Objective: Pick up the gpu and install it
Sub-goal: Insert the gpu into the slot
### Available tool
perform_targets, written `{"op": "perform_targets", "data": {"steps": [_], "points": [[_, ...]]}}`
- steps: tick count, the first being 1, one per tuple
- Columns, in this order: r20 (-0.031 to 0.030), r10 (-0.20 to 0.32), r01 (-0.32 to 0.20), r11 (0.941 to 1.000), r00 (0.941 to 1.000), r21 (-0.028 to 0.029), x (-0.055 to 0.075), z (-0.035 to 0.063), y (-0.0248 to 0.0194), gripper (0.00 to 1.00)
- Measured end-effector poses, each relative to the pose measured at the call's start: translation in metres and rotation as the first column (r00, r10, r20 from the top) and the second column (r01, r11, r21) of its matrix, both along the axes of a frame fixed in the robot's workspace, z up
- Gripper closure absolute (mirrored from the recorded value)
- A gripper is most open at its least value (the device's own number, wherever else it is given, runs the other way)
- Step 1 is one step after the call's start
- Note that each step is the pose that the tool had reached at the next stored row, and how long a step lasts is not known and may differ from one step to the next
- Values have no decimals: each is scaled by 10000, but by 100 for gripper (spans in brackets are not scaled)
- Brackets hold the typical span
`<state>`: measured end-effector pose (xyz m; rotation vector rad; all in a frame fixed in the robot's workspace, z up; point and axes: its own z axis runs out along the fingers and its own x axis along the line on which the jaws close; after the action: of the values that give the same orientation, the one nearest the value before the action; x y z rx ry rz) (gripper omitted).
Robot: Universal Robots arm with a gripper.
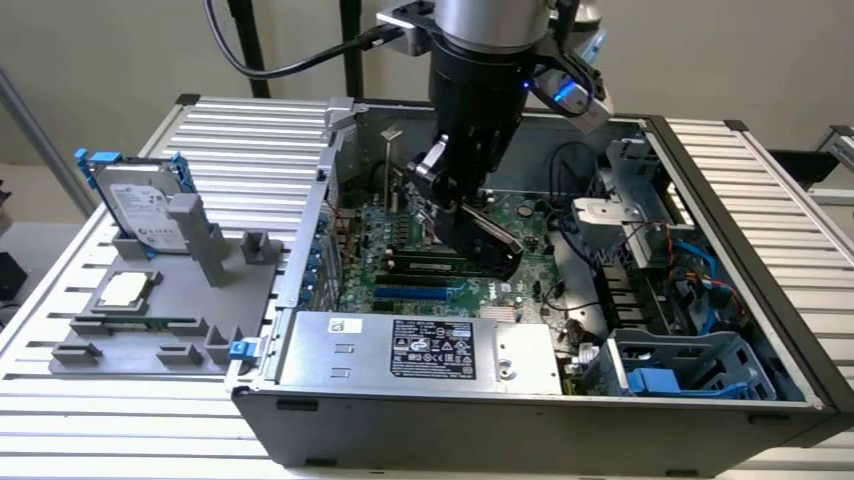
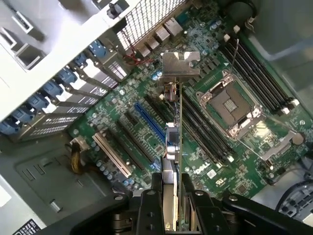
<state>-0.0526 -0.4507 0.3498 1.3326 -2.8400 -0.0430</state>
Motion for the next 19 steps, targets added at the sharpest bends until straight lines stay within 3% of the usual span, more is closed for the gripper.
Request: {"op": "perform_targets", "data": {"steps": [5,11,12,15,19], "points": [[2,903,-903,9959,9959,0,0,-39,0,100],[6,1985,-1985,9801,9801,-1,0,-93,0,100],[12,2342,-2342,9722,9722,-2,0,-115,0,100],[27,2876,-2876,9578,9578,-6,1,-150,0,100],[48,3570,-3570,9341,9341,-13,0,-198,0,100]]}}
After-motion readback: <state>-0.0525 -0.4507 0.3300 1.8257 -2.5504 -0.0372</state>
